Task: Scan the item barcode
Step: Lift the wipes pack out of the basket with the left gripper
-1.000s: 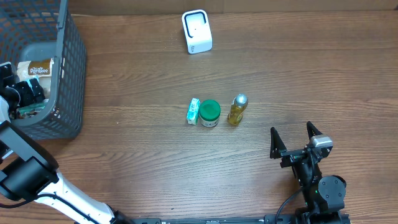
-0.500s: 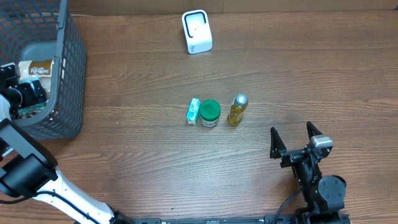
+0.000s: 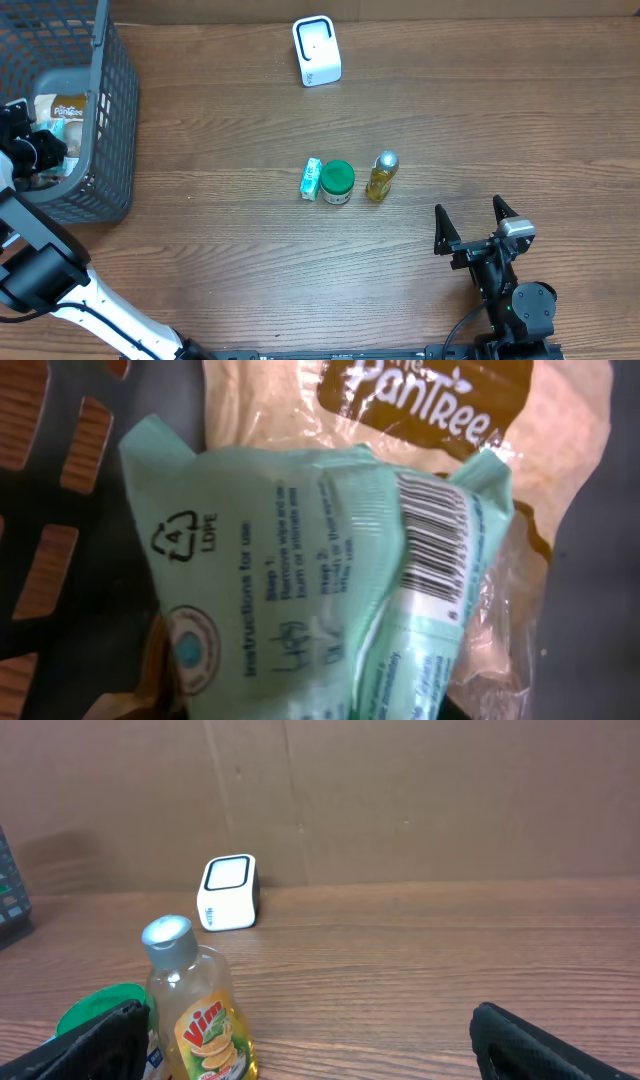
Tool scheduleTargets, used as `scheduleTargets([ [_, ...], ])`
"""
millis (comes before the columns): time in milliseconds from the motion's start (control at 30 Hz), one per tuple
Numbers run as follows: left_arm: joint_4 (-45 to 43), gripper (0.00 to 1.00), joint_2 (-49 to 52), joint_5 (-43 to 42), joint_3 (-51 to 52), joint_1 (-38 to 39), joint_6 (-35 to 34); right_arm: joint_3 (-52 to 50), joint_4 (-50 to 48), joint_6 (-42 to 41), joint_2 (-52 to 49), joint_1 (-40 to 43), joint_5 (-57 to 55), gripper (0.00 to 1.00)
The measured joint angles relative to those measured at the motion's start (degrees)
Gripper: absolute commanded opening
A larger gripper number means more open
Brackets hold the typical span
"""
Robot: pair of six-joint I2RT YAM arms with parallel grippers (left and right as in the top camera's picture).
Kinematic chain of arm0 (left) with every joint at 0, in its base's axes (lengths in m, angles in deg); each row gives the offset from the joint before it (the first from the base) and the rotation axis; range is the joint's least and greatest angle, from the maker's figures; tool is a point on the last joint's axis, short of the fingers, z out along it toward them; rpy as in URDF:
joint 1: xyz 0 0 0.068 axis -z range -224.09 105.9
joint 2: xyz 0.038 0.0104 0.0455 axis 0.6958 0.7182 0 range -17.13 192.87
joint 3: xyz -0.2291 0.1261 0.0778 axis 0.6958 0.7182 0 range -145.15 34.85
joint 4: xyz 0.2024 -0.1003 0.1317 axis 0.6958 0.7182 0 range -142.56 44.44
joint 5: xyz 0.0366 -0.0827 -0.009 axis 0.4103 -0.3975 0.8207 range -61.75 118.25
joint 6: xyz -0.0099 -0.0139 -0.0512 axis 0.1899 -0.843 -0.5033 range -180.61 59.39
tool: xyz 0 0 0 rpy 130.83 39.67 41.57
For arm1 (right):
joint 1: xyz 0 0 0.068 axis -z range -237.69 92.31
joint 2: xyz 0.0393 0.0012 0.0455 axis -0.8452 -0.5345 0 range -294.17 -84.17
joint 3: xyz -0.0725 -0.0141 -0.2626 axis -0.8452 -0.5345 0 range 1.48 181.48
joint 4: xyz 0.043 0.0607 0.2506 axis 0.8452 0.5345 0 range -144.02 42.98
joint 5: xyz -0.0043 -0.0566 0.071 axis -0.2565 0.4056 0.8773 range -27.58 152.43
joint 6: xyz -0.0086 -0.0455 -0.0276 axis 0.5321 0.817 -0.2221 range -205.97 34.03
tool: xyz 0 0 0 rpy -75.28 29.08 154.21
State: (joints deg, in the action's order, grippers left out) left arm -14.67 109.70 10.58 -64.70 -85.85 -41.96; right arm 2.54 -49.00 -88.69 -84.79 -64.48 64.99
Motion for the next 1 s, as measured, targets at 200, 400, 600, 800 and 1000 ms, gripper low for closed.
scheduleTargets([
  [200, 2.14, 0.04, -0.11, -2.6, -1.14, 0.04, -4.76, 0.0, -0.02, -0.02, 0.0, 0.0, -0.02, 1.0],
  [400, 3.58, 0.04, -4.52, -3.34, -2.08, 0.28, -9.2, 0.0, 0.02, -0.02, 0.0, 0.0, 0.0, 1.0],
  [600, 0.28, 0.04, -21.11, -3.32, -6.95, 0.44, -14.49, 0.0, 0.0, -0.02, 0.0, 0.0, 0.0, 1.0],
  [800, 1.33, 0.08, -36.15, -1.33, -10.21, 0.44, -17.07, 0.0, 0.0, -0.04, 0.0, 0.0, 0.02, 1.0],
  [1000, 6.99, 0.06, -35.36, 0.59, -9.75, 0.68, -18.88, 0.0, -0.02, -0.02, 0.0, 0.0, 0.0, 1.0],
])
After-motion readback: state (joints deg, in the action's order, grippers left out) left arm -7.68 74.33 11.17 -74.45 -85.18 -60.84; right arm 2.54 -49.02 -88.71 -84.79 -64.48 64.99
